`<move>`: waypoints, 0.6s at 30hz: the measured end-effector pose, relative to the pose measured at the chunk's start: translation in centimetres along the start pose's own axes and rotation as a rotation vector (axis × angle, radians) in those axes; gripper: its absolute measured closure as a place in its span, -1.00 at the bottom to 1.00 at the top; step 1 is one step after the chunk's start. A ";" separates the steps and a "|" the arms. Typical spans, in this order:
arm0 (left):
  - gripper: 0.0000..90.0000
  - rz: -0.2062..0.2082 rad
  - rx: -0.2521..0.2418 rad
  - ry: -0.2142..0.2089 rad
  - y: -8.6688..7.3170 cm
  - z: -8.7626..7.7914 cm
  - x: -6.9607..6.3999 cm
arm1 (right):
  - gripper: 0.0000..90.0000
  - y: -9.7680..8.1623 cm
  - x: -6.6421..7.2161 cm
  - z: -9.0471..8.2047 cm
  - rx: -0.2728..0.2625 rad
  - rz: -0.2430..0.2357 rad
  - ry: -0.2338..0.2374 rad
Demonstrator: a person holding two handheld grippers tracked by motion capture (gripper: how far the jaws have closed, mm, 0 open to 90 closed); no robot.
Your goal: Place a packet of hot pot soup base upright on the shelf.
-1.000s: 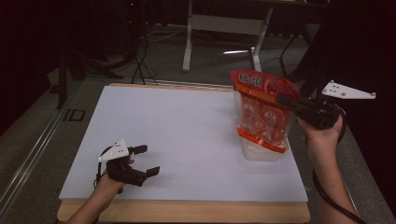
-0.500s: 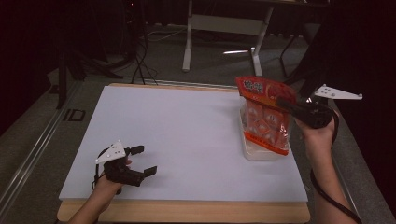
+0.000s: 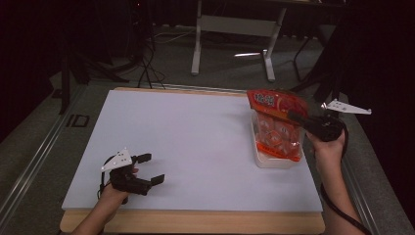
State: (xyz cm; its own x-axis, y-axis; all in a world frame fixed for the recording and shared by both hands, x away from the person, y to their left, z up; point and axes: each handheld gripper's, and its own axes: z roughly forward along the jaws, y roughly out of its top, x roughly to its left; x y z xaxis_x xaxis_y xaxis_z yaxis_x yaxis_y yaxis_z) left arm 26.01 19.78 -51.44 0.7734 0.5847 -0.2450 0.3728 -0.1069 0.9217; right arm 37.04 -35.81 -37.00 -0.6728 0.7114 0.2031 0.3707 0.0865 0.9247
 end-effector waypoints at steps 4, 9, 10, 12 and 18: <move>-0.96 -0.008 -0.002 -0.001 0.0 0.0 0.0 | 1.00 -1.8 -1.2 0.2 0.018 0.037 -0.008; -0.96 -0.008 0.013 -0.009 -0.3 0.3 0.0 | 1.00 -3.2 -2.0 -0.4 0.011 0.055 -0.031; -0.96 -0.006 0.016 -0.010 -0.3 0.3 0.0 | 1.00 -3.5 -2.1 -0.4 0.019 0.054 -0.039; -0.96 -0.004 0.016 -0.010 -0.3 0.4 0.0 | 1.00 -3.8 -2.2 -0.4 0.024 0.054 -0.048; -0.96 -0.008 0.014 -0.005 -0.3 0.4 0.1 | 0.97 -4.6 -2.5 -1.0 0.012 0.064 -0.062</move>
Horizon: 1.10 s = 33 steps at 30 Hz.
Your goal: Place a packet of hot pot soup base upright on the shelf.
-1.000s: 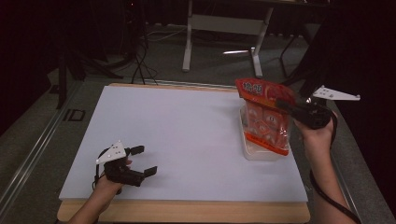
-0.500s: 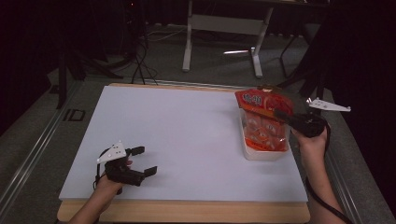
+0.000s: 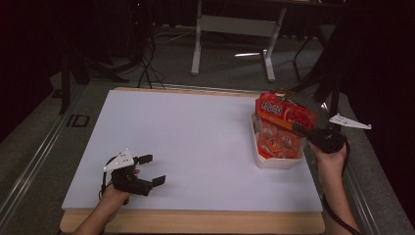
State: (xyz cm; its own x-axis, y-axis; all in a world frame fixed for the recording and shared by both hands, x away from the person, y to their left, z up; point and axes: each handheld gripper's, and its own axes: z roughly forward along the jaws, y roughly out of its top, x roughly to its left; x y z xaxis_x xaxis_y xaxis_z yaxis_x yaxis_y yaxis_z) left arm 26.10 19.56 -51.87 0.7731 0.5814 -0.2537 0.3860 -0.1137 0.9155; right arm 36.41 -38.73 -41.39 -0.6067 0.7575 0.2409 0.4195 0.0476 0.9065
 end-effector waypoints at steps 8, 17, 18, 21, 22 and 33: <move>-0.96 0.001 0.014 -0.003 -0.1 0.2 0.0 | 0.41 1.4 1.4 -0.3 0.008 -0.030 -0.064; -0.96 0.002 0.008 0.001 -0.1 0.0 0.0 | -0.24 4.9 6.1 -2.5 -0.130 -0.160 -0.096; -0.96 0.000 0.008 0.000 -0.1 0.0 0.0 | -0.26 5.2 6.6 -2.7 -0.143 -0.171 -0.091; -0.96 0.004 0.012 0.000 -0.1 0.0 0.0 | -0.33 5.6 8.1 -2.9 -0.161 -0.206 -0.082; -0.96 0.003 0.014 -0.002 -0.2 0.1 0.0 | -0.33 5.6 8.5 -3.0 -0.171 -0.213 -0.070; -0.96 0.013 0.022 -0.005 -0.2 0.2 -0.1 | -0.37 2.5 11.4 -1.2 -0.136 -0.215 0.065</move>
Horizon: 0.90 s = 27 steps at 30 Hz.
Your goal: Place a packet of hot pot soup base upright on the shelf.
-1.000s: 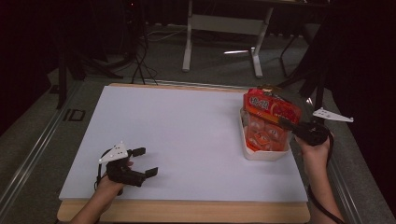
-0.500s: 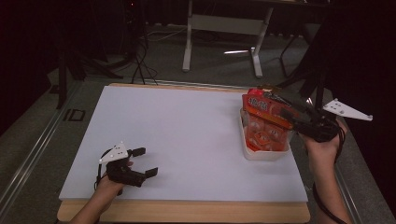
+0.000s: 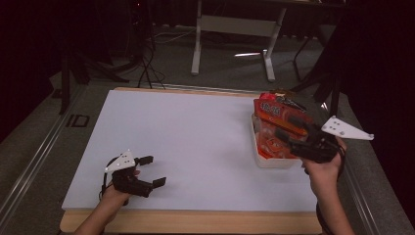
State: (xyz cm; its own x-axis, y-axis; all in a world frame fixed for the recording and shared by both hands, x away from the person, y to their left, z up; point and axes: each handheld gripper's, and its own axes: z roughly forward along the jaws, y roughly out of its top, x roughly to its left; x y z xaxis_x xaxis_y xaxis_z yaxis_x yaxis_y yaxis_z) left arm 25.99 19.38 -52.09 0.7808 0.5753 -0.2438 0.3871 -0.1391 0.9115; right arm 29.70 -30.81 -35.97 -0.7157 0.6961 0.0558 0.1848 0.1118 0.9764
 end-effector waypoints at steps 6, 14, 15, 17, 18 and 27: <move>-0.96 0.004 0.009 -0.003 -0.1 0.1 0.0 | -0.53 -2.6 1.0 1.5 0.046 0.023 0.066; -0.96 0.008 0.005 -0.010 -0.1 0.1 -0.1 | -0.66 -5.3 1.8 3.0 0.089 0.035 0.114; -0.96 0.007 0.005 -0.010 -0.1 0.1 -0.1 | -0.67 -5.6 1.9 3.2 0.097 0.038 0.121; -0.96 0.008 0.005 -0.009 -0.1 0.1 -0.1 | -0.67 -6.2 2.0 3.6 0.112 0.039 0.127; -0.96 0.007 0.004 -0.009 0.0 0.1 -0.1 | -0.67 -6.4 2.1 3.7 0.119 0.037 0.133; -0.96 0.013 0.007 -0.012 -0.1 0.1 -0.2 | -0.68 -8.5 2.6 4.9 0.208 0.042 0.188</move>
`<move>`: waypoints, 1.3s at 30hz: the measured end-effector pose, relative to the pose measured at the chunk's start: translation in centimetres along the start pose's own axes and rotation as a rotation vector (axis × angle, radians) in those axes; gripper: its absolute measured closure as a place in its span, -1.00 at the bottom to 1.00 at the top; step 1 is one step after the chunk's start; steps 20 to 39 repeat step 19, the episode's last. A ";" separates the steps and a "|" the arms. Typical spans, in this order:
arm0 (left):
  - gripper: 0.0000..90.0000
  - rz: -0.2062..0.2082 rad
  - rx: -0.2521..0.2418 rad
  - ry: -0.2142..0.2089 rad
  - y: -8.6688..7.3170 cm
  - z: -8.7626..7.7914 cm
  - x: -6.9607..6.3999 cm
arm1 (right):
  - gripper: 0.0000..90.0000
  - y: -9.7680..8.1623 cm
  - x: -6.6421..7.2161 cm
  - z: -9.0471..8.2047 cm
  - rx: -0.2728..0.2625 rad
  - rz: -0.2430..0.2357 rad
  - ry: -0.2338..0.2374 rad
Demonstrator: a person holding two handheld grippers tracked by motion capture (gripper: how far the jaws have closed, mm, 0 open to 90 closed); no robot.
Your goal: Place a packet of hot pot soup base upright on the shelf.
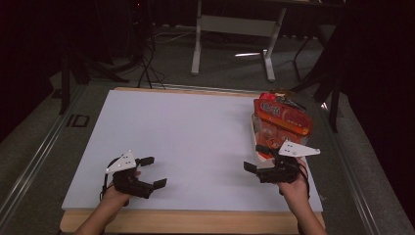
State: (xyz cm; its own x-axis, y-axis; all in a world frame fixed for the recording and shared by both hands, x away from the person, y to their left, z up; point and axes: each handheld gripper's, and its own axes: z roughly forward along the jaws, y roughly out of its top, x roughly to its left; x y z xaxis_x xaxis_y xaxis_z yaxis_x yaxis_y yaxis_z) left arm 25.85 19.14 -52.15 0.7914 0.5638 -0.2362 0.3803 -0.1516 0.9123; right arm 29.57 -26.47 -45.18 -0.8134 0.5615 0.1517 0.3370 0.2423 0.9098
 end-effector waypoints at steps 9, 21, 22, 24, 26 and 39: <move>-0.96 0.002 -0.002 -0.002 0.0 0.0 -0.1 | -0.68 -2.4 0.5 2.3 0.109 -0.002 0.023; -0.96 0.011 0.006 -0.004 -0.2 0.2 -0.2 | -0.69 -3.0 0.4 2.8 0.132 -0.011 0.023; -0.96 0.011 0.006 -0.004 -0.2 0.2 -0.2 | -0.69 -3.0 0.4 2.8 0.132 -0.011 0.023; -0.96 0.011 0.006 -0.004 -0.2 0.2 -0.2 | -0.69 -3.0 0.4 2.8 0.132 -0.011 0.023; -0.96 0.011 0.006 -0.004 -0.2 0.2 -0.2 | -0.69 -3.0 0.4 2.8 0.132 -0.011 0.023; -0.96 0.011 0.006 -0.004 -0.2 0.2 -0.2 | -0.69 -3.0 0.4 2.8 0.132 -0.011 0.023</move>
